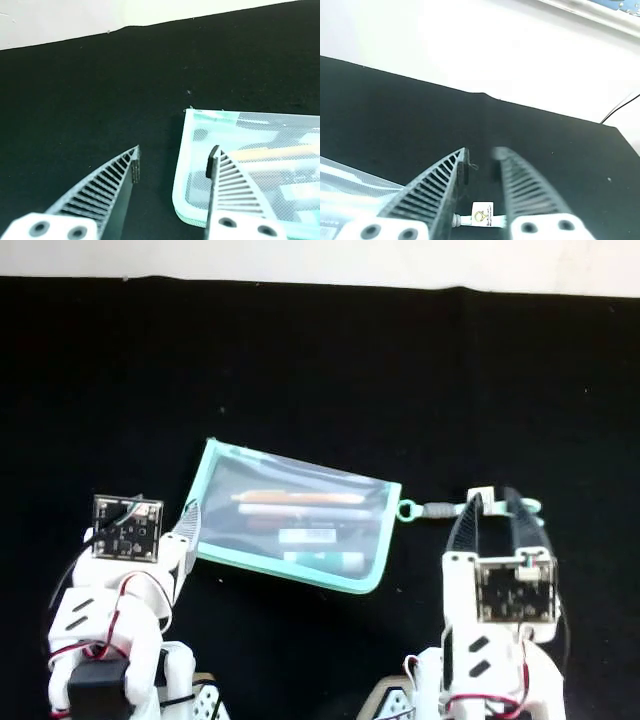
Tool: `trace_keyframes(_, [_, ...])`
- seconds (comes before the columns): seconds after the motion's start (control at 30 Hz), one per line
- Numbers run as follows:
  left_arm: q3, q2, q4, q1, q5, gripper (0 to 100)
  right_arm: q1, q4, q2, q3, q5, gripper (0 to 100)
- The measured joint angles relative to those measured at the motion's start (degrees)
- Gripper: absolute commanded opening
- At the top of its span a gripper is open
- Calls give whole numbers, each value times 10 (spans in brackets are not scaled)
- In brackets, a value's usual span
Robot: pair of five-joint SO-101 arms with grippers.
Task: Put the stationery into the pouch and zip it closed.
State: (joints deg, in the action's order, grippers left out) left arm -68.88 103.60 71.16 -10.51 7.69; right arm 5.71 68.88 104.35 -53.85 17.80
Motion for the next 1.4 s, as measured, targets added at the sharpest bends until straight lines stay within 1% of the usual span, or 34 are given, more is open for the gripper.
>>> trace_keyframes(0.2, [45,1,34,0,0,242,0,94,0,78,0,274])
trace_keyframes(0.3, [72,-27,52,0,0,242,0,123,-1,101,0,274])
trace_keyframes(0.4, [115,-83,63,0,0,242,0,148,-20,120,0,274])
trace_keyframes(0.53, [185,-179,63,-2,0,249,0,190,-96,177,-1,274])
trace_keyframes(0.63, [232,-252,70,-2,5,316,0,214,-163,232,-2,274])
trace_keyframes(0.7, [255,-297,84,-2,28,345,0,220,-199,266,-2,274])
trace_keyframes(0.87, [276,-415,94,-2,43,348,-1,227,-259,315,-6,276])
trace_keyframes(0.93, [277,-461,94,-2,45,348,-2,229,-277,320,-30,277])
trace_keyframes(1.1, [277,-574,94,-2,45,348,-71,229,-330,322,-98,277])
trace_keyframes(1.17, [277,-613,94,-2,45,348,-88,229,-361,322,-120,277])
trace_keyframes(1.27, [277,-656,94,-2,45,348,-91,225,-416,322,-136,277])
trace_keyframes(1.4, [277,-689,94,-2,45,348,-94,187,-484,322,-141,277])
